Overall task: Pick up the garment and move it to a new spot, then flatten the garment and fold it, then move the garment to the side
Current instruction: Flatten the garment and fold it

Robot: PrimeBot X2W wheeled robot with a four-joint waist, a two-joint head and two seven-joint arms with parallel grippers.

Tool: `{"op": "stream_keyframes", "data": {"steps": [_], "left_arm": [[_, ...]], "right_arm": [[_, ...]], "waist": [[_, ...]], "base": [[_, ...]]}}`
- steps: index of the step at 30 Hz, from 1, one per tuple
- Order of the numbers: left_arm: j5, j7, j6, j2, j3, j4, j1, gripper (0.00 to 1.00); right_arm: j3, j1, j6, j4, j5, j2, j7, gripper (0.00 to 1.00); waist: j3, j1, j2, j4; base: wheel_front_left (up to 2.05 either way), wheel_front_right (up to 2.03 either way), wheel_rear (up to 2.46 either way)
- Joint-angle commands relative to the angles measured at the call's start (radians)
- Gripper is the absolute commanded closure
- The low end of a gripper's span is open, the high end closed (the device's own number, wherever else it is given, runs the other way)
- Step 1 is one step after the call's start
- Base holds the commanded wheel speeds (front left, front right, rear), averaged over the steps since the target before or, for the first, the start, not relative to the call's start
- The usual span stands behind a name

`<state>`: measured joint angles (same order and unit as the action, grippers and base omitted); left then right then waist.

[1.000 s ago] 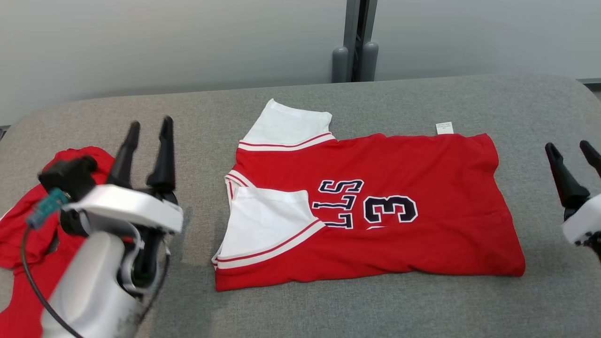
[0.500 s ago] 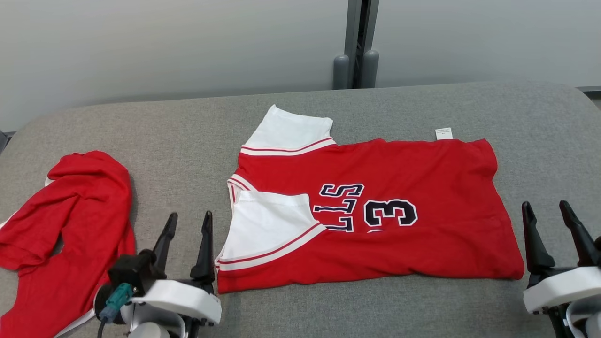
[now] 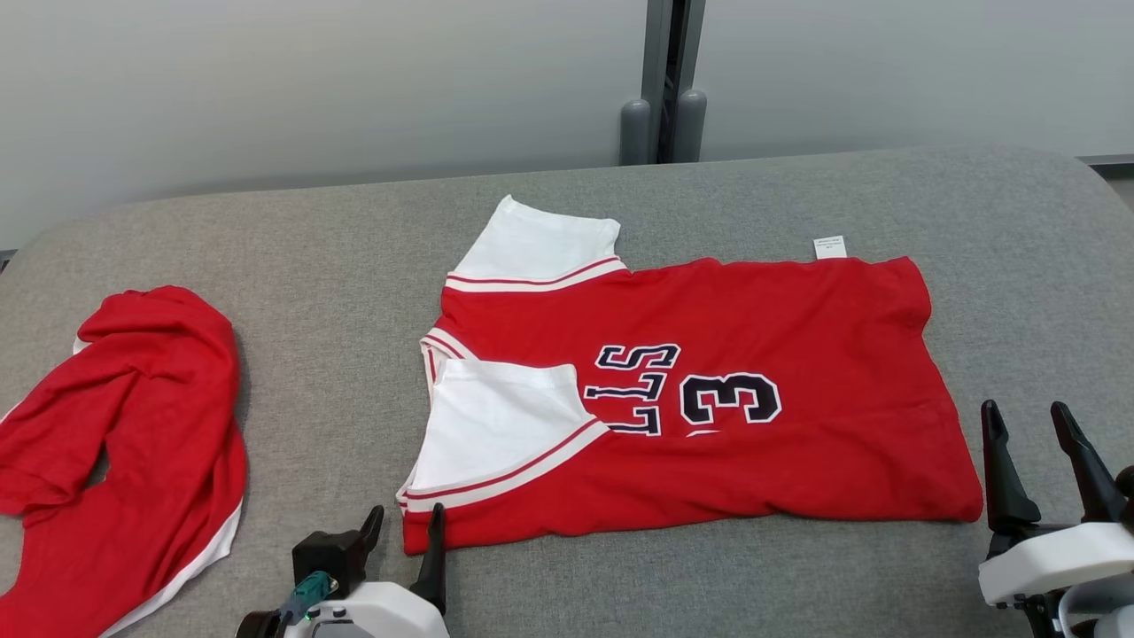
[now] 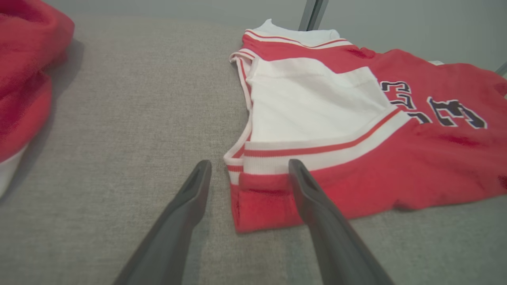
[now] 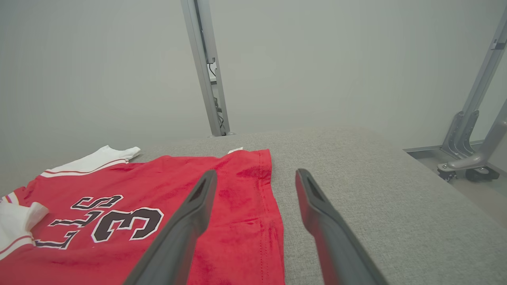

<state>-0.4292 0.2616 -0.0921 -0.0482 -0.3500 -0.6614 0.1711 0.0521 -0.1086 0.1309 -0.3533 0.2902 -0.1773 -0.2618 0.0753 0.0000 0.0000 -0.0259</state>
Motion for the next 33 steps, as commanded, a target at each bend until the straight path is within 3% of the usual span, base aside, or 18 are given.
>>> {"op": "stream_keyframes", "data": {"steps": [1,10,18,19,20,21,33], "left_arm": [[-0.011,0.004,-0.009,-0.005,-0.009,-0.026,0.020,0.00],[-0.112,0.001,-0.034,-0.005,-0.088,-0.186,0.097,0.00],[-0.181,-0.002,-0.002,-0.002,-0.148,-0.238,0.128,0.00],[-0.189,-0.003,0.004,-0.001,-0.160,-0.246,0.132,0.29],[-0.196,-0.004,0.008,0.000,-0.169,-0.250,0.135,0.78],[-0.202,-0.003,0.007,0.000,-0.175,-0.252,0.138,1.00],[-0.168,0.002,-0.006,-0.005,-0.155,-0.174,0.113,1.00]], "right_arm": [[0.002,-0.001,0.000,0.001,-0.001,-0.003,-0.005,0.00],[-0.006,-0.007,0.000,-0.001,-0.002,-0.007,-0.005,0.00],[-0.012,-0.011,0.000,-0.013,-0.009,-0.013,-0.005,0.00],[-0.012,-0.011,0.000,-0.015,-0.010,-0.013,-0.005,0.00],[-0.012,-0.011,0.000,-0.018,-0.010,-0.013,-0.005,0.00],[-0.010,-0.010,0.000,-0.023,-0.011,-0.014,-0.005,0.00],[0.007,-0.017,0.000,-0.196,0.032,-0.002,-0.006,0.00]], "waist": [[0.001,0.0000,0.0000,-0.002],[0.009,0.0000,0.0000,-0.017],[0.018,0.0000,0.0000,-0.024],[0.018,0.0000,0.0000,-0.024],[0.018,0.0000,0.0000,-0.025],[0.017,0.0000,0.0000,-0.025],[-0.013,0.0000,0.0000,-0.008]], "base": [[0.00,0.00,0.00],[0.00,0.00,0.00],[0.00,0.00,0.00],[0.00,0.00,0.00],[0.00,0.00,0.00],[0.00,0.00,0.00],[0.00,0.00,0.00]]}}
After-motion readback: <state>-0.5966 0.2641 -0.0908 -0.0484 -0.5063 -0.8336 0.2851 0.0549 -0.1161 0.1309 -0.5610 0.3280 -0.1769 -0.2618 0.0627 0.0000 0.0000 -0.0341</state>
